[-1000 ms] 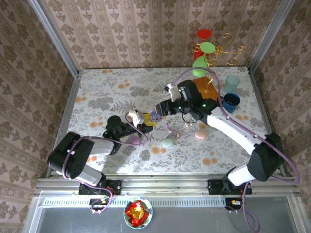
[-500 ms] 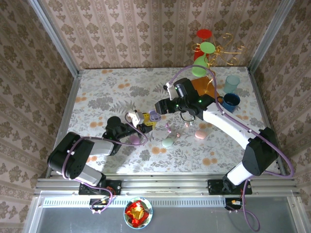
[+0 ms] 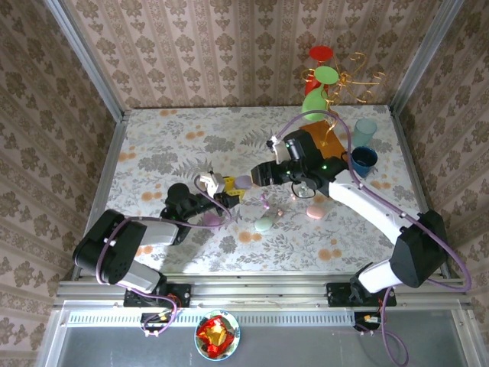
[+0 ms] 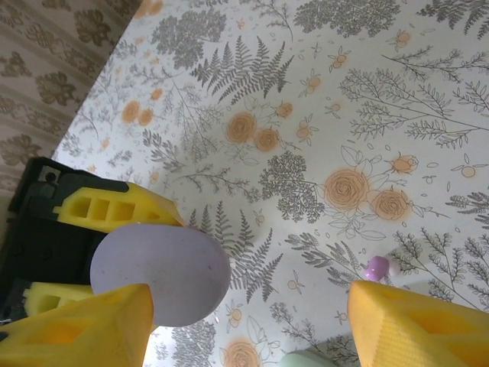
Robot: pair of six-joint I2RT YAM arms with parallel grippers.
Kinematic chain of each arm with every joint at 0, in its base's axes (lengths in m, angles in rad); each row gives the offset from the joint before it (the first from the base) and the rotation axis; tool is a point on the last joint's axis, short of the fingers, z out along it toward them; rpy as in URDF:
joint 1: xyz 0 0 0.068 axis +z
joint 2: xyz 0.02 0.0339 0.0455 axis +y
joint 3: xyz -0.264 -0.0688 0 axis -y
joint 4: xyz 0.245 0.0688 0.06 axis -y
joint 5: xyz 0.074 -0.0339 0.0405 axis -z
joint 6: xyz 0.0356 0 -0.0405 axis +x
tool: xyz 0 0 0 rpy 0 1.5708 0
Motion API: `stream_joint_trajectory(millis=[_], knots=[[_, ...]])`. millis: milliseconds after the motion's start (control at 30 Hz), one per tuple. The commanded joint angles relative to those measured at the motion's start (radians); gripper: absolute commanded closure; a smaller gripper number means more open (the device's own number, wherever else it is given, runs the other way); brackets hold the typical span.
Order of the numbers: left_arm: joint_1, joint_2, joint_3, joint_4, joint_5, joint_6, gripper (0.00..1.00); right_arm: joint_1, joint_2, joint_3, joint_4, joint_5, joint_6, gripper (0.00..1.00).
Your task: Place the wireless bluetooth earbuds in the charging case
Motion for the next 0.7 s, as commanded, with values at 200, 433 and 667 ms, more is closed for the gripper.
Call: stream_joint_trajectory(millis=[200, 433, 667], knots=[[0.004, -0.054, 0.052, 0.06, -0.063, -0.087, 0.91, -0.072, 0.007, -0.076, 0.244, -0.342, 0.458, 0.27], [0.002, -0.059, 0.093, 0.061, -0.095, -0.116, 0.91, -0.072, 0.072, -0.165, 0.582, -0.493, 0.745, 0.31], [-0.005, -0.052, 0.111, 0.062, -0.116, -0.12, 0.91, -0.073, 0.133, -0.213, 0.841, -0.55, 0.948, 0.38]])
